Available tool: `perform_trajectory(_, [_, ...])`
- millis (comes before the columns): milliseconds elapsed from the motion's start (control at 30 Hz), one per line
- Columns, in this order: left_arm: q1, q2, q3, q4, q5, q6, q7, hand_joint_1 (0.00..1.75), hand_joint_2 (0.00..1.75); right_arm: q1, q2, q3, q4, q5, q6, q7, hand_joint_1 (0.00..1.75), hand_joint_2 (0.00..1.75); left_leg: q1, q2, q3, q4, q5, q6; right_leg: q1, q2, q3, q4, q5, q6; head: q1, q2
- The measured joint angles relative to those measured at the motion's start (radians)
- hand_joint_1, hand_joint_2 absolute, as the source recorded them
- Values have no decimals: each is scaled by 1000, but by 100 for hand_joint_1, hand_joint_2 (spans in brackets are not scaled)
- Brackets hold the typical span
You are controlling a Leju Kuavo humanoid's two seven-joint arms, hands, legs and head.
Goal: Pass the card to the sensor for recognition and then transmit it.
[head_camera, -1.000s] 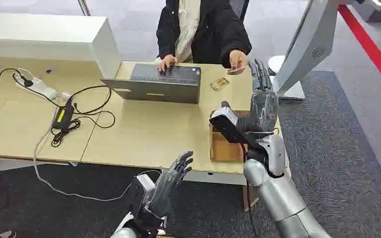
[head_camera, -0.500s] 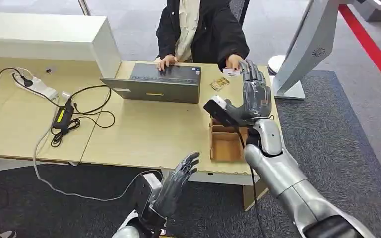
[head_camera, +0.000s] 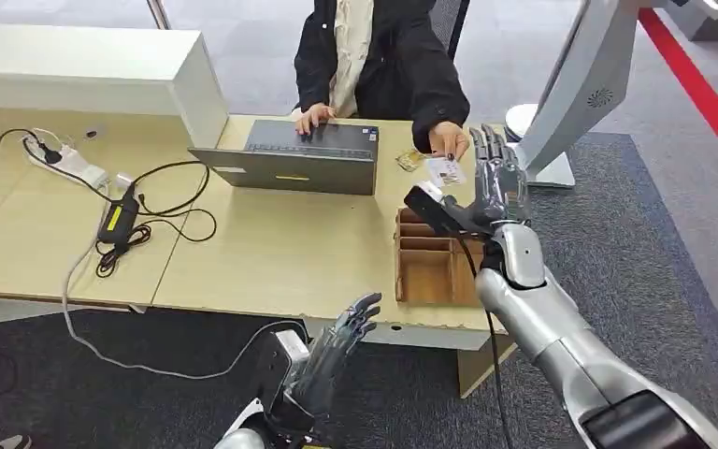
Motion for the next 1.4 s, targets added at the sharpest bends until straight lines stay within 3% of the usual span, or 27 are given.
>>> perform_trajectory(200, [0,0,-1,0,6,0,1,0,0,0,-3,4,18,9,0,0,0,175,0,0,0,0,0,0,0,0,0,0,0,0,0,0])
perform_trajectory(233, [0,0,-1,0,8,0,1,0,0,0,-3,5,21,13,-1,0,30,175,0,0,0,0,0,0,0,0,0,0,0,0,0,0])
perform_trajectory(267, [0,0,-1,0,10,-1,1,0,0,0,-3,5,24,17,-1,0,175,175,0,0,0,0,0,0,0,0,0,0,0,0,0,0])
perform_trajectory(967, [-14,-3,-3,24,24,13,-20,0,0,-9,33,-17,69,23,-1,-96,175,175,0,0,0,0,0,0,0,0,0,0,0,0,0,0])
perform_trajectory(1400, [-11,-6,-3,34,6,33,-26,0,0,-8,50,-73,78,61,-1,-147,175,175,0,0,0,0,0,0,0,0,0,0,0,0,0,0])
